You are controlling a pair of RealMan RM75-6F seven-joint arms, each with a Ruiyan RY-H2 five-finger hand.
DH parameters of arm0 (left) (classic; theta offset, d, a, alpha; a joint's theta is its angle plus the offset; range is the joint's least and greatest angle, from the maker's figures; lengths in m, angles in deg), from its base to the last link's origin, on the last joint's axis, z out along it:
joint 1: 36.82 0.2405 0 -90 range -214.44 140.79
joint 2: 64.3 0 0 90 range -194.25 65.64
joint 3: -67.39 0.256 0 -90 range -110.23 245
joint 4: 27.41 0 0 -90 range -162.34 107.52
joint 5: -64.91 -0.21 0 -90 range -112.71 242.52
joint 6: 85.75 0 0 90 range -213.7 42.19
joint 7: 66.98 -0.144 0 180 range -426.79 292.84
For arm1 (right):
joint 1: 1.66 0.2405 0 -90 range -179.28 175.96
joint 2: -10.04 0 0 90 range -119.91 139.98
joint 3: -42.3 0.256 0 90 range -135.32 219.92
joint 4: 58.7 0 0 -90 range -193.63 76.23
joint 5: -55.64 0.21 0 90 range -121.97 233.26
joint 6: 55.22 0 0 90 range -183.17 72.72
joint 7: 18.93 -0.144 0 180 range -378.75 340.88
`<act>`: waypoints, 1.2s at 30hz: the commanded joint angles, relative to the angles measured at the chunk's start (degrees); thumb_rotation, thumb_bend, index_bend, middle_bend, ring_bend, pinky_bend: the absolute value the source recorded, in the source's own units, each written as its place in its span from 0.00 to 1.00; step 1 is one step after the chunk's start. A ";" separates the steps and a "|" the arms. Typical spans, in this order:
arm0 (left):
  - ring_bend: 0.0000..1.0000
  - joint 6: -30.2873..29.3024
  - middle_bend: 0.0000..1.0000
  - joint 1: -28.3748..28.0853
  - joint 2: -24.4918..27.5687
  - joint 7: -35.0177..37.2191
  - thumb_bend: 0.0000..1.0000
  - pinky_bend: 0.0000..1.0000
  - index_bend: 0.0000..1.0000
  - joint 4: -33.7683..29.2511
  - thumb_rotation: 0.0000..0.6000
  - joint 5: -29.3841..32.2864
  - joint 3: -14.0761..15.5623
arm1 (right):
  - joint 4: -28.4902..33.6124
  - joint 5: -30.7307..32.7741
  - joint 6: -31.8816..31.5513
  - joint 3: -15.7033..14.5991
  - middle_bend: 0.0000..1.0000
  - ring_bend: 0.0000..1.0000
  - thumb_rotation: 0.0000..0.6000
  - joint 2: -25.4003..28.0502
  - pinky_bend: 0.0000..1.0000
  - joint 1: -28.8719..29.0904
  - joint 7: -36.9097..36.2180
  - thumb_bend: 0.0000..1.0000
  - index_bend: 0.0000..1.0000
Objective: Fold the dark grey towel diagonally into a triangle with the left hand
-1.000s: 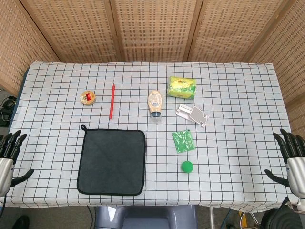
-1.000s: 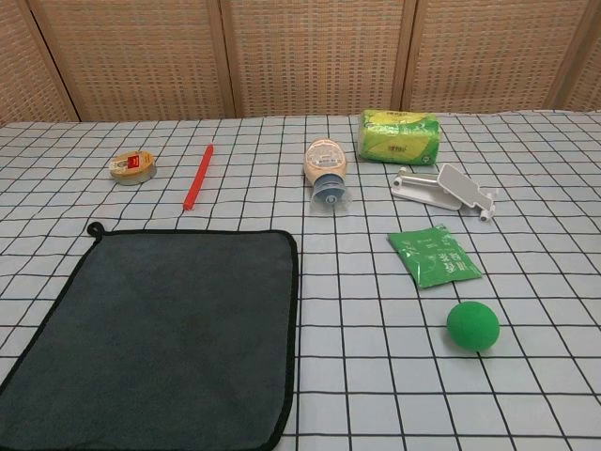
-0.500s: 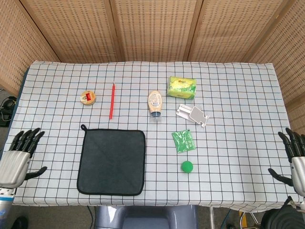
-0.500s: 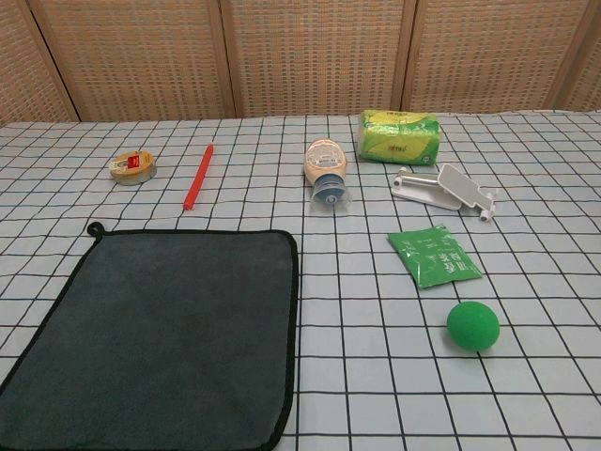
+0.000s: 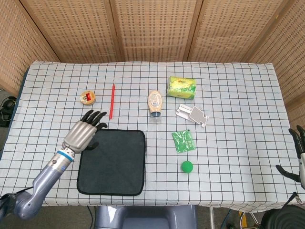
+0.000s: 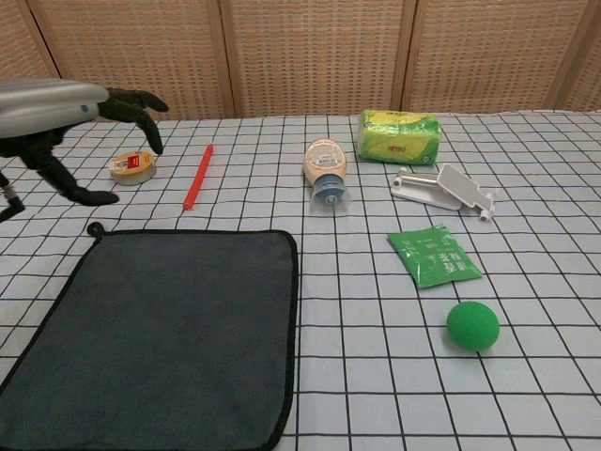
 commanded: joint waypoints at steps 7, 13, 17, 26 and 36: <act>0.00 7.80 0.00 -13.56 -17.76 -2.51 0.36 0.00 0.33 18.06 1.00 11.32 -3.79 | -1.40 2.40 1.92 0.87 0.00 0.00 1.00 -0.24 0.00 0.67 -1.07 0.00 0.04; 0.00 9.51 0.00 -17.13 -23.30 -1.89 0.39 0.00 0.36 24.81 1.00 14.76 -3.73 | -1.64 2.92 2.41 1.02 0.00 0.00 1.00 -0.27 0.00 0.79 -1.37 0.00 0.04; 0.00 10.34 0.00 -19.38 -26.25 -1.46 0.40 0.00 0.37 28.57 1.00 16.61 -3.60 | -1.86 3.02 2.88 0.93 0.00 0.00 1.00 -0.40 0.00 0.91 -1.43 0.00 0.04; 0.00 10.85 0.00 -22.16 -30.56 -3.38 0.40 0.00 0.40 33.81 1.00 21.85 -2.70 | -2.08 3.26 3.09 1.03 0.00 0.00 1.00 -0.28 0.00 0.86 -2.28 0.00 0.04; 0.00 11.15 0.00 -23.75 -33.36 -1.80 0.40 0.00 0.41 38.85 1.00 22.24 -1.85 | -2.50 3.31 4.03 0.90 0.00 0.00 1.00 -0.48 0.00 1.23 -2.36 0.00 0.04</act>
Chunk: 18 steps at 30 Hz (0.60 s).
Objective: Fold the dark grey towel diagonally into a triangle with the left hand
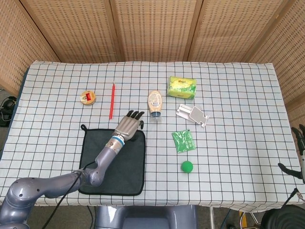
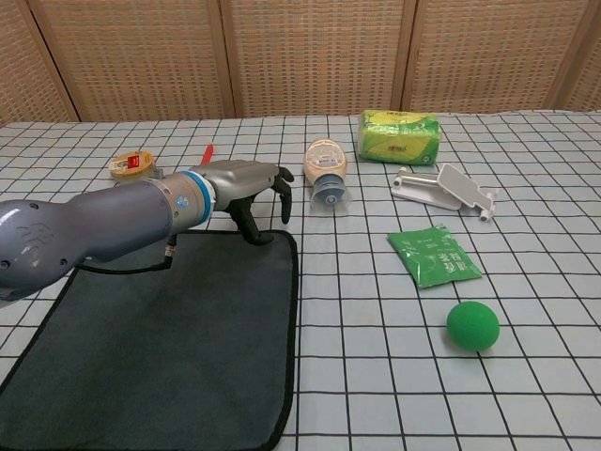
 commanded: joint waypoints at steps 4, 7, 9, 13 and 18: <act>0.00 1.16 0.00 -0.76 -1.37 1.59 0.40 0.00 0.41 2.47 1.00 -0.65 0.77 | -0.05 0.11 0.22 0.05 0.00 0.00 1.00 -0.08 0.00 0.13 0.07 0.00 0.04; 0.00 1.43 0.00 -1.03 -1.73 1.69 0.40 0.00 0.41 3.02 1.00 -0.67 0.95 | -0.04 0.16 0.29 0.05 0.00 0.00 1.00 -0.12 0.00 0.17 0.16 0.00 0.04; 0.00 1.46 0.00 -1.28 -2.09 1.85 0.41 0.00 0.41 3.43 1.00 -0.79 1.01 | -0.07 0.25 0.40 0.06 0.00 0.00 1.00 -0.17 0.00 0.22 0.24 0.00 0.04; 0.00 1.76 0.00 -1.60 -2.70 2.03 0.42 0.00 0.41 4.38 1.00 -0.48 1.13 | -0.17 0.43 0.52 0.13 0.00 0.00 1.00 -0.19 0.00 0.27 0.15 0.00 0.04; 0.00 1.77 0.00 -1.61 -3.28 2.13 0.42 0.00 0.46 5.25 1.00 0.20 1.38 | -0.35 0.59 0.61 0.24 0.00 0.00 1.00 -0.04 0.00 0.24 -0.52 0.00 0.04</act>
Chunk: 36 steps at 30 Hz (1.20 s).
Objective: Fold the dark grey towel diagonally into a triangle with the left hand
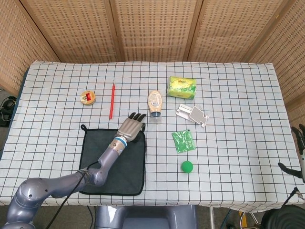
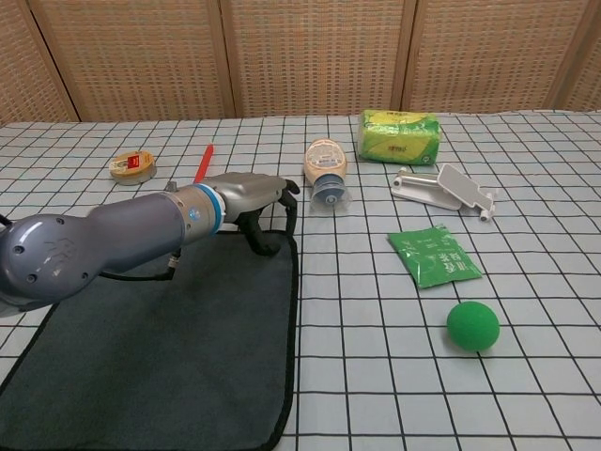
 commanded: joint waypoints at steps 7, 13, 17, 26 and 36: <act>0.00 -1.33 0.00 0.33 -0.39 0.37 0.42 0.00 0.53 0.09 1.00 -0.06 0.12 | -0.13 -0.14 -0.01 0.04 0.00 0.00 1.00 0.15 0.00 -0.03 -0.60 0.00 0.04; 0.00 -2.08 0.00 0.63 0.03 0.78 0.42 0.00 0.56 -0.95 1.00 -0.63 0.13 | -0.03 -0.36 -0.20 0.02 0.00 0.00 1.00 0.23 0.00 -0.10 -0.78 0.00 0.04; 0.00 -2.73 0.00 0.93 0.61 0.49 0.42 0.00 0.59 -2.25 1.00 -0.57 0.22 | 0.09 -0.48 -0.33 0.02 0.00 0.00 1.00 0.34 0.00 -0.17 -1.01 0.00 0.04; 0.00 -6.17 0.00 2.59 3.73 0.51 0.42 0.00 0.64 -8.77 1.00 -2.86 0.98 | 0.48 -1.23 -0.72 -0.15 0.00 0.00 1.00 0.65 0.00 -0.35 -1.66 0.00 0.04; 0.00 -13.99 0.00 9.24 13.36 1.68 0.42 0.00 0.65 -25.37 1.00 -10.17 5.97 | 1.52 -3.02 -2.20 -0.45 0.00 0.00 1.00 1.37 0.00 -0.93 -2.72 0.00 0.04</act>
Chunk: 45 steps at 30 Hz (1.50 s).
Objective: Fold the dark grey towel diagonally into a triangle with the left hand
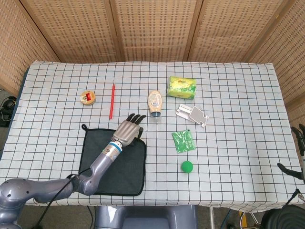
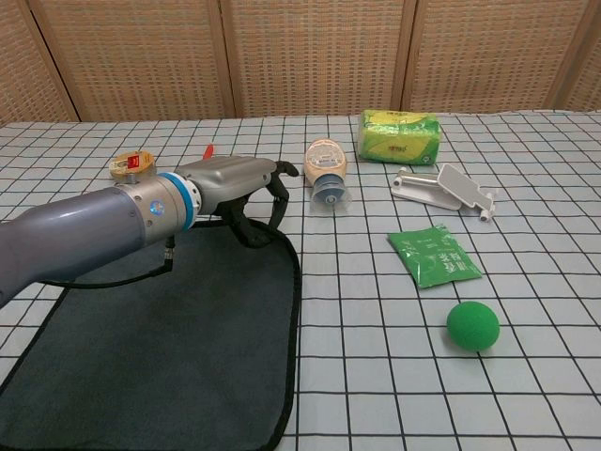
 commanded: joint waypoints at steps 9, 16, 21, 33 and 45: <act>0.00 -9.22 0.00 8.03 9.97 -0.75 0.43 0.00 0.66 -16.83 1.00 -9.17 7.95 | 0.97 -1.66 -1.46 -0.39 0.00 0.00 1.00 0.66 0.00 -0.62 -0.66 0.00 0.04; 0.00 -13.08 0.00 12.61 14.30 0.12 0.44 0.00 0.66 -21.83 1.00 -14.61 13.09 | 1.48 -2.44 -2.44 -0.53 0.00 0.00 1.00 1.18 0.00 -1.10 -1.54 0.00 0.04; 0.00 -14.74 0.00 16.42 17.15 3.82 0.44 0.00 0.66 -22.03 1.00 -20.01 17.90 | 1.75 -3.19 -2.71 -0.75 0.00 0.00 1.00 1.44 0.00 -1.20 -1.90 0.00 0.04; 0.00 -17.76 0.00 22.55 19.50 10.64 0.44 0.00 0.66 -19.21 1.00 -30.86 24.52 | 2.41 -4.29 -3.59 -1.26 0.00 0.00 1.00 1.90 0.00 -1.73 -2.22 0.00 0.04; 0.00 -17.50 0.00 24.84 22.07 11.18 0.43 0.00 0.66 -17.40 1.00 -34.94 26.32 | 2.69 -4.88 -3.88 -1.50 0.00 0.00 1.00 1.88 0.00 -1.80 -1.81 0.00 0.04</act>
